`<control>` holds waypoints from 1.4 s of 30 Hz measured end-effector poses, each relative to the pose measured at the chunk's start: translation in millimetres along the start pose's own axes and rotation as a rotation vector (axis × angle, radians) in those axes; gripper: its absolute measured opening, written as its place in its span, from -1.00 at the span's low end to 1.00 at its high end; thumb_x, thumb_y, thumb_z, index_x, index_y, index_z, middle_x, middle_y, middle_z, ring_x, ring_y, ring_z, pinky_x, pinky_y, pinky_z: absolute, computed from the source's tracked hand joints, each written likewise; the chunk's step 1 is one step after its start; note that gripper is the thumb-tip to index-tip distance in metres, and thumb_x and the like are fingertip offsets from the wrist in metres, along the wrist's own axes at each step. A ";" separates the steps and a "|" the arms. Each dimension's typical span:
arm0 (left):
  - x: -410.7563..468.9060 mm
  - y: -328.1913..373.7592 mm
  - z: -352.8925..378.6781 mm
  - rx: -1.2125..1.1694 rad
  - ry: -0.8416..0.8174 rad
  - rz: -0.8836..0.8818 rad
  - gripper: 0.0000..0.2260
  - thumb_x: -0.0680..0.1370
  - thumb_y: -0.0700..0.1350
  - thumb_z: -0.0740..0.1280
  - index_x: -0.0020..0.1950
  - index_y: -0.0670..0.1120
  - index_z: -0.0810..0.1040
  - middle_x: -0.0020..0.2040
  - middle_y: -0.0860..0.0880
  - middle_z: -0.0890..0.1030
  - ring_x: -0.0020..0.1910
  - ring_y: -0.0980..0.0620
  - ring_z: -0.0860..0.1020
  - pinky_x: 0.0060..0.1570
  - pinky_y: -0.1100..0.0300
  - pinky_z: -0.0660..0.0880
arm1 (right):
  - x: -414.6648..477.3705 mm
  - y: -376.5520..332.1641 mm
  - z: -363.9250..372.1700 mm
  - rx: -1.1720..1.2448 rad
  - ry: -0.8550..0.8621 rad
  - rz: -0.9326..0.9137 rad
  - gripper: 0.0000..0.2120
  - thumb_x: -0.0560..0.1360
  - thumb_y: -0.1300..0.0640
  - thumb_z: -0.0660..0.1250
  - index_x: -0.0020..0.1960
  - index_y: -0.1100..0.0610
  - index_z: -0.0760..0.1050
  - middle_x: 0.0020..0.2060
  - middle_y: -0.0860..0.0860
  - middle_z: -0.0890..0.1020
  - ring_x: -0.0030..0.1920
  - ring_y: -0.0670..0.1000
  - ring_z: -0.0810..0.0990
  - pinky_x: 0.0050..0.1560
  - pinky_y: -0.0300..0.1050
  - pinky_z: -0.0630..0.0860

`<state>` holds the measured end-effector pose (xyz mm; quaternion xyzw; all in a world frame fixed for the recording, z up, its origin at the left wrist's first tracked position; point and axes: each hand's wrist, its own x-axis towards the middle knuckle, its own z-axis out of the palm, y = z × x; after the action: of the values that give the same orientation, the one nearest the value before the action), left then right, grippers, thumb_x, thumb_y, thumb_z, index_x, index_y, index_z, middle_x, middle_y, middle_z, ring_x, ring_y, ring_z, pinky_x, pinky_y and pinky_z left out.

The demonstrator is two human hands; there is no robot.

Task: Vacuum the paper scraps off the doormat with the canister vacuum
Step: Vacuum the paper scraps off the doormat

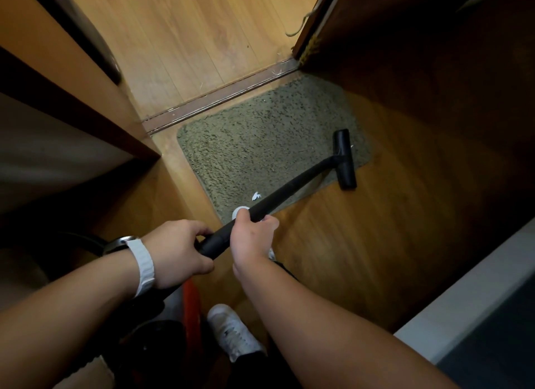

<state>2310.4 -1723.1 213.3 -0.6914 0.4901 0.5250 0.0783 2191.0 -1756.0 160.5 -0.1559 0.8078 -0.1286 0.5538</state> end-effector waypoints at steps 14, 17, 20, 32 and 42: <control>5.5 32.5 -17.1 -0.006 -0.026 -0.001 -0.65 0.32 0.00 0.47 0.09 0.06 0.58 -0.20 0.00 0.66 -0.32 0.08 0.58 -0.25 0.19 0.55 | 3.5 -28.8 -16.8 -0.004 0.035 0.000 -0.49 0.59 0.08 0.31 0.45 0.17 0.22 -0.03 -0.01 0.54 -0.12 0.00 0.54 -0.15 -0.21 0.40; 10.2 38.7 -17.0 0.003 -0.028 0.004 -0.65 0.32 0.01 0.46 0.09 0.05 0.58 -0.19 0.01 0.65 -0.25 0.03 0.59 -0.22 0.19 0.53 | 7.2 -33.6 -20.2 0.003 0.051 0.001 -0.48 0.59 0.08 0.30 0.47 0.17 0.21 0.03 0.02 0.50 -0.07 0.01 0.51 -0.05 -0.16 0.39; 16.3 46.2 -17.1 0.001 -0.029 0.010 -0.66 0.33 0.00 0.46 0.09 0.05 0.58 -0.19 0.03 0.64 -0.25 0.05 0.58 -0.23 0.20 0.50 | 12.4 -38.7 -24.8 0.009 0.061 0.004 -0.49 0.58 0.07 0.30 0.46 0.16 0.22 0.07 0.05 0.53 -0.04 0.03 0.53 -0.04 -0.13 0.41; 40.4 76.3 -14.6 -0.034 -0.035 0.039 -0.66 0.37 -0.01 0.46 0.13 0.04 0.58 -0.17 0.00 0.65 -0.27 0.07 0.59 -0.23 0.19 0.53 | 35.0 -59.0 -41.5 0.025 0.108 -0.016 -0.48 0.56 0.03 0.33 0.43 0.15 0.24 0.21 0.11 0.58 0.12 0.12 0.59 0.02 -0.10 0.46; 26.4 55.3 -14.6 -0.085 -0.031 0.014 -0.69 0.34 -0.02 0.48 0.07 0.07 0.58 -0.25 0.02 0.65 -0.45 0.15 0.53 -0.34 0.22 0.52 | 21.1 -47.3 -33.7 -0.051 0.057 -0.010 -0.47 0.55 -0.02 0.31 0.42 0.12 0.23 0.12 0.04 0.57 0.03 0.08 0.57 0.08 -0.05 0.47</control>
<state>2277.1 -1775.9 220.9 -0.6823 0.4710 0.5566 0.0530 2157.6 -1806.5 172.4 -0.1701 0.8255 -0.1149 0.5257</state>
